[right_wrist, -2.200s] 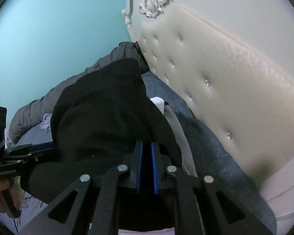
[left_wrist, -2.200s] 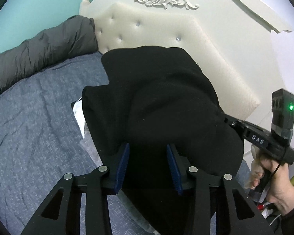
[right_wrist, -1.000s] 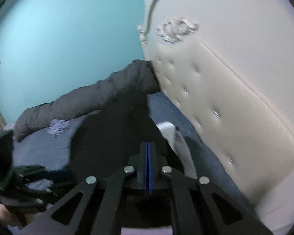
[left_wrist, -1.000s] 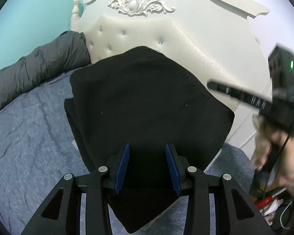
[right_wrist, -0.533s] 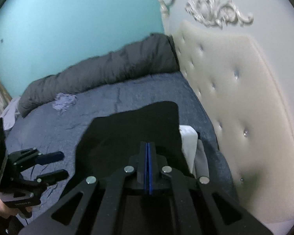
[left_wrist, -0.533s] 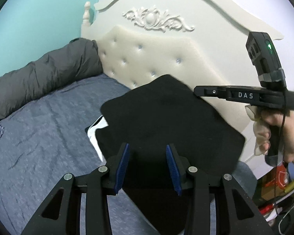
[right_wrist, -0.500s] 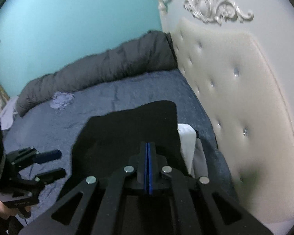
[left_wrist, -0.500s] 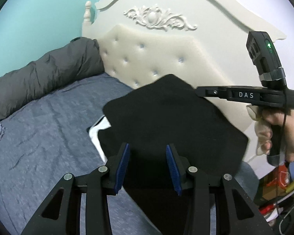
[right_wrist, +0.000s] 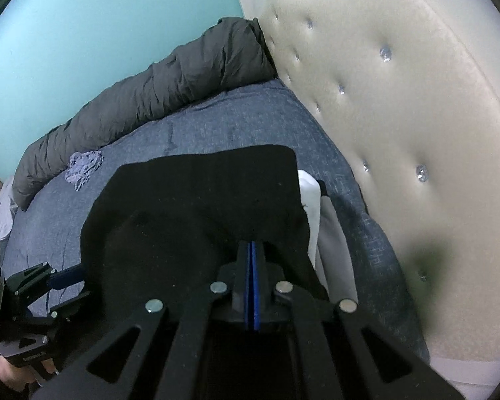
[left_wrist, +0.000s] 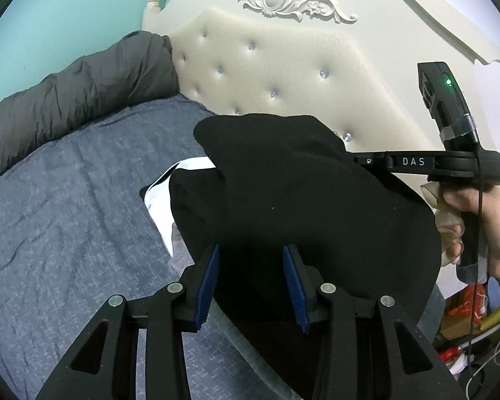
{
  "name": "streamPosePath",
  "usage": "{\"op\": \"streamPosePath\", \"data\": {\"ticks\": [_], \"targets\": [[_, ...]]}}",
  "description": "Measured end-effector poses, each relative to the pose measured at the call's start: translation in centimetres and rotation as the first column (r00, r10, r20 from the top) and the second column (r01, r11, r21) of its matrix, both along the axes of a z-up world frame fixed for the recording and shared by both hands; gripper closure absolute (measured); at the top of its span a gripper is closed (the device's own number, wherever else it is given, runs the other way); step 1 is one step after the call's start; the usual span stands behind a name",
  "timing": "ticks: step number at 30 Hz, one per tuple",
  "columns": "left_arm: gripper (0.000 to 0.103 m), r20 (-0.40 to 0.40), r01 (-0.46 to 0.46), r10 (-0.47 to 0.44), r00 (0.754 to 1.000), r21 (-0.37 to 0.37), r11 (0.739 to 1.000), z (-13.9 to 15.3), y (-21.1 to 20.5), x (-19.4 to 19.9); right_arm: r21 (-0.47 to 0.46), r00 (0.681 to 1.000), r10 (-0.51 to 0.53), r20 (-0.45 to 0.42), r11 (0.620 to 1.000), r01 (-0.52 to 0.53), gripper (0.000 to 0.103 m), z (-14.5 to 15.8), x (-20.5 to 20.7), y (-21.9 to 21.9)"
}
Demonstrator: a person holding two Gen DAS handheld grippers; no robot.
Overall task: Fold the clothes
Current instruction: 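Lower the black sweatshirt onto the grey clothes stack with both tools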
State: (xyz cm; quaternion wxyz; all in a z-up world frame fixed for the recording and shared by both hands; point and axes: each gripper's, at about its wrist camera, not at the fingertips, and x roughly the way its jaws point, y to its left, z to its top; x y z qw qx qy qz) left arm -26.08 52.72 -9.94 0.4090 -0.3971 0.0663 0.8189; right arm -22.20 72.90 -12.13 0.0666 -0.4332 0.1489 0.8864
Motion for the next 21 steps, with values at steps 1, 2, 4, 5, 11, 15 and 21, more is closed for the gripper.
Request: {"op": "streamPosePath", "data": {"ticks": [1,2,4,5,11,15,21], "targets": [[0.06,-0.007,0.001,-0.001,1.0,0.0,1.0,0.3,0.0,0.0,0.006,1.0,-0.003,-0.019,1.0,0.003,0.103,0.6,0.4,-0.1],[0.06,-0.014,0.002,-0.002,1.0,0.0,1.0,0.7,-0.1,0.2,0.011,0.999,-0.006,-0.038,1.0,0.007,0.103,1.2,0.8,-0.2],[0.06,-0.02,0.004,-0.004,1.0,0.005,1.0,1.4,-0.4,0.5,0.026,0.997,-0.011,-0.07,1.0,0.013,0.103,2.3,1.8,-0.6],[0.06,-0.022,0.004,-0.004,1.0,0.01,1.0,1.8,-0.4,0.6,0.031,0.997,-0.005,-0.076,0.999,0.008,0.103,2.5,2.1,-0.7],[0.06,-0.018,0.016,-0.016,1.0,0.01,1.0,2.2,-0.3,1.6,0.082,0.996,0.026,-0.085,0.996,-0.019,0.103,2.6,4.6,-2.6],[0.06,0.0,0.019,-0.019,1.0,-0.001,1.0,1.8,-0.2,2.4,0.074,0.997,0.003,-0.077,0.997,0.003,0.103,1.0,5.5,-2.2],[0.06,0.005,0.017,-0.017,1.0,-0.007,1.0,1.8,-0.4,3.7,0.048,0.985,-0.043,-0.169,0.998,0.052,0.103,2.2,8.1,-2.5]]}}
